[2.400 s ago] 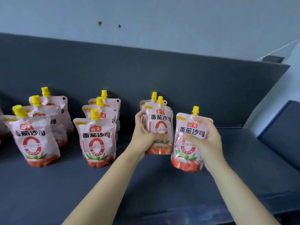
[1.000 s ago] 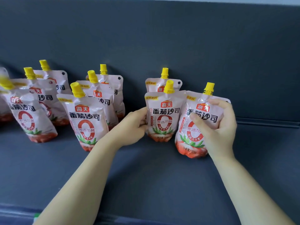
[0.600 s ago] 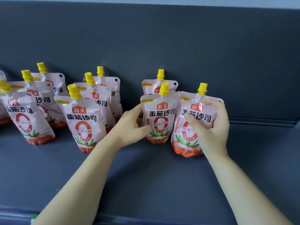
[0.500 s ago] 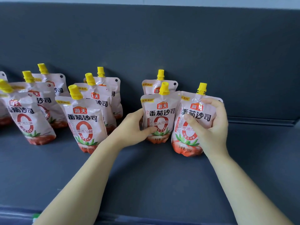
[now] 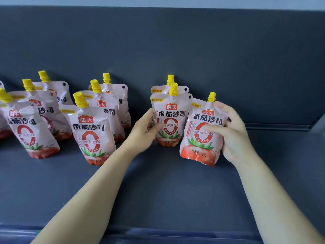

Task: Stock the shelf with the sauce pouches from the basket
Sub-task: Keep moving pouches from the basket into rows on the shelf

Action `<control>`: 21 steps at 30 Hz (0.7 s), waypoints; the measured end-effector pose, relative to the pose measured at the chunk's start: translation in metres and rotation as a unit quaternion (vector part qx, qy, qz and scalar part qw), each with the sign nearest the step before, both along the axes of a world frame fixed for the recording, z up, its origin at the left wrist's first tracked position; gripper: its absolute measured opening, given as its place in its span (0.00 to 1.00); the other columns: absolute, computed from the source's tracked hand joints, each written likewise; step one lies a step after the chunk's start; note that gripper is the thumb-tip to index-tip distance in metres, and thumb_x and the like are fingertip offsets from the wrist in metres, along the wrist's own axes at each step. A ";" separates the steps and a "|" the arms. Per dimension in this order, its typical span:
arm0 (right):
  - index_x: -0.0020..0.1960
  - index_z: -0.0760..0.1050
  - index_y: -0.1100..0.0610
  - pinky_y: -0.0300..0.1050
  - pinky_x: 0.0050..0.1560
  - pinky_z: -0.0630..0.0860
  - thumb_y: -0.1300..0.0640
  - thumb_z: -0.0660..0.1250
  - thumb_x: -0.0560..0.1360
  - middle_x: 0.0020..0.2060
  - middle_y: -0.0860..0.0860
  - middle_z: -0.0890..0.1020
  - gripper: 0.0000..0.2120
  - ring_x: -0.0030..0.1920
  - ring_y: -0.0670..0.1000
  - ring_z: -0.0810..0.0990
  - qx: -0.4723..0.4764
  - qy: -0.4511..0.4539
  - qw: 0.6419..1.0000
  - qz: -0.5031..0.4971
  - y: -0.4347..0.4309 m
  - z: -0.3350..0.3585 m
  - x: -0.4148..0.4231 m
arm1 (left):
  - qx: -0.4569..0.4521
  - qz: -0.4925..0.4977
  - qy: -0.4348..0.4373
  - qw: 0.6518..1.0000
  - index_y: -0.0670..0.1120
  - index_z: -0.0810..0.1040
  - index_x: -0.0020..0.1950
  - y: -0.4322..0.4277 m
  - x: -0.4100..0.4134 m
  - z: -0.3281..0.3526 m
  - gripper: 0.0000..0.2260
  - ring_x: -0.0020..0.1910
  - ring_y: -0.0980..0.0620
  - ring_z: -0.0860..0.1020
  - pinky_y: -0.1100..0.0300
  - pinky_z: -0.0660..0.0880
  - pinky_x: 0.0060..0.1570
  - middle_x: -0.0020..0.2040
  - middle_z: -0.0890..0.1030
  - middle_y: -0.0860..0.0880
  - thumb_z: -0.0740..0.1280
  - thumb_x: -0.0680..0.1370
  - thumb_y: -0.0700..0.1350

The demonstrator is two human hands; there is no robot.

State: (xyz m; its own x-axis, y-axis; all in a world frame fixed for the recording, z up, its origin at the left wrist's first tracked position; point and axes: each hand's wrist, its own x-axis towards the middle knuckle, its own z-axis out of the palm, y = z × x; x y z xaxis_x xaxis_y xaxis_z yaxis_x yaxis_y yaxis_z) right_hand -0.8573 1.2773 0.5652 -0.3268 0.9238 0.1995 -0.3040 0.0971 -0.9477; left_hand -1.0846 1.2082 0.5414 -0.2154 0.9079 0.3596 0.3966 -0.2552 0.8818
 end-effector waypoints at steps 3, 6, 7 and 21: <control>0.61 0.76 0.51 0.48 0.46 0.83 0.77 0.68 0.68 0.59 0.52 0.80 0.29 0.55 0.54 0.83 -0.055 0.023 0.998 -0.013 -0.002 0.003 0.000 | 0.000 -0.008 -0.025 1.000 0.51 0.73 0.61 0.002 0.002 -0.001 0.10 0.61 0.55 0.78 0.51 0.76 0.62 0.60 0.80 0.52 0.60 0.82 0.40; 0.63 0.75 0.53 0.48 0.44 0.82 0.76 0.67 0.69 0.60 0.50 0.79 0.28 0.55 0.53 0.83 -0.099 0.049 0.994 -0.025 -0.006 0.010 0.001 | 0.008 0.015 -0.015 1.000 0.47 0.69 0.66 -0.001 0.009 0.000 0.12 0.61 0.56 0.77 0.59 0.77 0.60 0.60 0.79 0.56 0.61 0.82 0.42; 0.65 0.74 0.54 0.47 0.42 0.82 0.75 0.67 0.69 0.60 0.49 0.79 0.28 0.53 0.51 0.83 -0.113 0.057 0.992 -0.024 -0.008 0.014 0.002 | 0.026 0.050 0.007 0.998 0.47 0.65 0.70 -0.003 0.012 0.000 0.18 0.62 0.56 0.75 0.65 0.75 0.59 0.62 0.76 0.57 0.63 0.81 0.42; 0.61 0.75 0.56 0.45 0.35 0.82 0.69 0.64 0.75 0.49 0.51 0.85 0.17 0.42 0.50 0.86 -0.169 0.104 0.979 0.049 -0.052 0.076 0.019 | 0.066 -0.047 -0.067 0.994 0.51 0.70 0.66 -0.087 0.091 0.058 0.30 0.49 0.52 0.83 0.60 0.80 0.47 0.57 0.80 0.58 0.78 0.68 0.41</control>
